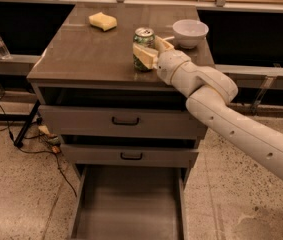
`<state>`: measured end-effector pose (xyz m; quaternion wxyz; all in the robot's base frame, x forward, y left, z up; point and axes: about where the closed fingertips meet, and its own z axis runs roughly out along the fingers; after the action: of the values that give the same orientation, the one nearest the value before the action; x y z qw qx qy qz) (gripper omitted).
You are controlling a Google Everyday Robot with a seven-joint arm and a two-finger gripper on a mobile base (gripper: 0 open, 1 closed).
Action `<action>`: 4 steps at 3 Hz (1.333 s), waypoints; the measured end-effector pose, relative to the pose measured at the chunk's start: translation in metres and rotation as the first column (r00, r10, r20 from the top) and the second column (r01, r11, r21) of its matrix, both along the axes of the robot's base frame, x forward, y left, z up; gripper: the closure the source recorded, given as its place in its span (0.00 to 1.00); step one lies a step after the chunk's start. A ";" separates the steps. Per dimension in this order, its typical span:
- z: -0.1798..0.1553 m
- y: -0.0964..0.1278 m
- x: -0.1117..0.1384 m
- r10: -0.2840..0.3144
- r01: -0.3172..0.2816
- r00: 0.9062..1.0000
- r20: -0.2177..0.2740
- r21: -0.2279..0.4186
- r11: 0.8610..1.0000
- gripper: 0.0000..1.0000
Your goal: Pick green can from bottom drawer and place on counter
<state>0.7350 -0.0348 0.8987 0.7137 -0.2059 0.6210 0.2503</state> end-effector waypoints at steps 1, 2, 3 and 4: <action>-0.009 -0.010 -0.001 -0.017 0.017 1.000 -0.004 0.002 1.000 0.08; 0.001 -0.036 -0.012 -0.055 0.057 0.998 0.039 -0.035 0.998 0.00; 0.040 -0.063 -0.031 -0.080 0.094 0.987 0.141 -0.100 0.991 0.00; 0.113 -0.100 -0.072 -0.098 0.161 0.944 0.316 -0.182 0.970 0.00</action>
Offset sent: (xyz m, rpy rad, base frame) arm -0.0208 -0.0464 0.0008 -0.0448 -0.0499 -0.0856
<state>0.6632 -0.1348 1.0121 0.7907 -0.2731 0.5383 0.1024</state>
